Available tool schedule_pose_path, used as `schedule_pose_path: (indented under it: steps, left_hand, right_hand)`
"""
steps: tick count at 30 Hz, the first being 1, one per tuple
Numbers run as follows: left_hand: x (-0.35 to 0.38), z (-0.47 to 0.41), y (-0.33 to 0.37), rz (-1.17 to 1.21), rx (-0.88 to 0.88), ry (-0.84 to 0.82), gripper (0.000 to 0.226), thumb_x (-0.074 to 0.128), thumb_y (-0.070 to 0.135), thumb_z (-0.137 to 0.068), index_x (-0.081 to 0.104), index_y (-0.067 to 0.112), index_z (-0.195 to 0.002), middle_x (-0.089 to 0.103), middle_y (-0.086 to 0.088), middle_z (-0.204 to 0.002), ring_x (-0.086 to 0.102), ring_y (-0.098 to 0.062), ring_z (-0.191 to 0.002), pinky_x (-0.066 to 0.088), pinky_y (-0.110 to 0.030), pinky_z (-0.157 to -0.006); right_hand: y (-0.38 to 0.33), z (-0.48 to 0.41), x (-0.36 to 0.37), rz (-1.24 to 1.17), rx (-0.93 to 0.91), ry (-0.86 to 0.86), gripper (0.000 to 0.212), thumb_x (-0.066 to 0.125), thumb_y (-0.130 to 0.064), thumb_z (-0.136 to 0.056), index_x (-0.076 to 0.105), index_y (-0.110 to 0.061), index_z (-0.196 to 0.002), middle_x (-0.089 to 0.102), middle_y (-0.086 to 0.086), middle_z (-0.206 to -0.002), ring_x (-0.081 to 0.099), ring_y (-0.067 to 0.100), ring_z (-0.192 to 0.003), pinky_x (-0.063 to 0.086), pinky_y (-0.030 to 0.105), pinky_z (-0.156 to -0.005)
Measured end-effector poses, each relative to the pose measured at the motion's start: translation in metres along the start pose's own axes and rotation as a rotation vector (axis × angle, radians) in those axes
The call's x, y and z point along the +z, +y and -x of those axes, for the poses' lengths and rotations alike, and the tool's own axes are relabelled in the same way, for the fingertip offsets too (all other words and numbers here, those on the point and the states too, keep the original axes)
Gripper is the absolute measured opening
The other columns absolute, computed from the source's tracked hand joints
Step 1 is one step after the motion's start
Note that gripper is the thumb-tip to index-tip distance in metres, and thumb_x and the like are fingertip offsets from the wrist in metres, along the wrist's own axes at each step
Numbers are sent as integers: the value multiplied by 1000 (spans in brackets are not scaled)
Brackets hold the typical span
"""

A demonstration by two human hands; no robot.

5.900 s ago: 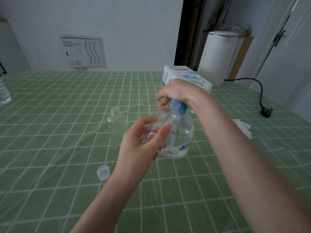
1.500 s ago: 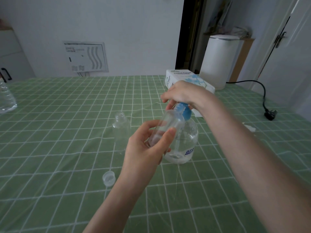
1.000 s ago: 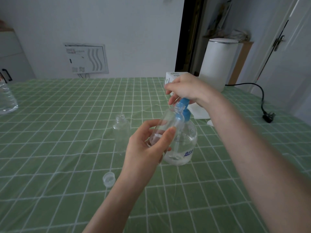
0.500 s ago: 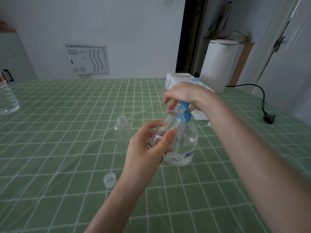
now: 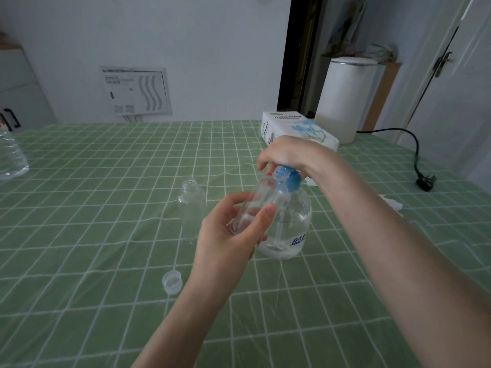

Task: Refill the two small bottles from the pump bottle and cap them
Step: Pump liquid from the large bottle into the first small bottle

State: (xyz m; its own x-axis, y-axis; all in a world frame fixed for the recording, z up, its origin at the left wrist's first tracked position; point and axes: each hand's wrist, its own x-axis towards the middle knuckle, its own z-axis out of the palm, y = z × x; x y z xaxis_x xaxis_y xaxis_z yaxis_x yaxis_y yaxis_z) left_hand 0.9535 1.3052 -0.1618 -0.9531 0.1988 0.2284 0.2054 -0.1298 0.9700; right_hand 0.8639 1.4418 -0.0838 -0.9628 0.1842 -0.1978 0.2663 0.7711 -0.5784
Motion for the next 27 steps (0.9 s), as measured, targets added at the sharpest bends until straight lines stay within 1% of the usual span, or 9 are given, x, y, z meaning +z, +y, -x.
schedule_pose_path:
  steps: [2,5,9,14,16,19,22,25,27]
  left_hand:
    - [0,0,0,-2,-2,-4,32,67,45,-62,67,28,-89,70,10,-71,64,-5,-55,41,-14,-42]
    - [1,0,3,15,-2,-13,29,66,45,-63,67,30,-89,70,10,-71,63,-6,-56,41,-14,-42]
    - [2,-1,4,21,5,-15,29,66,44,-64,67,29,-88,70,10,-71,63,-5,-55,41,-13,-42]
    - [2,0,5,16,1,-16,30,66,44,-64,67,28,-89,70,11,-69,63,-4,-55,41,-12,-43]
    - [2,0,4,21,-6,-18,29,66,43,-64,67,28,-89,70,10,-70,63,-5,-55,41,-13,-42]
    - [1,0,2,15,-14,-11,33,66,44,-64,67,24,-90,69,10,-69,63,-6,-55,40,-13,-41]
    - [2,0,0,13,-19,-6,34,66,44,-63,66,25,-90,69,10,-68,63,-6,-54,39,-12,-41]
    - [2,0,0,17,-22,-6,33,66,45,-62,66,26,-89,69,11,-69,63,-6,-54,39,-13,-41]
    - [1,0,1,18,-20,-12,33,66,45,-62,66,27,-90,70,11,-70,63,-6,-55,40,-13,-42]
  right_hand:
    - [0,0,-2,0,-16,18,30,57,-21,-89,67,-9,-114,65,14,-122,61,27,-99,48,36,-82]
    - [-2,0,-9,-2,-44,49,29,54,-23,-90,67,-10,-113,70,14,-117,63,25,-98,48,34,-83]
    - [-5,0,-13,12,-61,68,29,53,-24,-91,67,-10,-113,72,12,-113,58,23,-92,42,28,-68]
    - [-5,1,-11,35,-45,37,27,56,-22,-91,66,-11,-113,70,12,-117,63,26,-99,50,36,-83]
    - [-4,1,-10,29,-51,41,27,56,-21,-91,66,-10,-113,70,13,-117,63,25,-93,50,34,-79]
    - [-2,-2,-5,62,-31,42,35,56,-18,-90,63,-2,-120,68,16,-123,55,22,-85,51,39,-92]
    - [-1,-5,-1,64,-29,38,32,57,-18,-89,63,0,-115,69,17,-119,57,24,-84,49,35,-83]
    - [-1,-5,-2,69,-29,46,32,57,-19,-89,63,-1,-115,70,17,-118,57,23,-84,52,38,-88]
    - [-2,-2,-6,65,-44,56,31,56,-21,-90,64,-6,-115,72,14,-114,59,21,-83,49,32,-76]
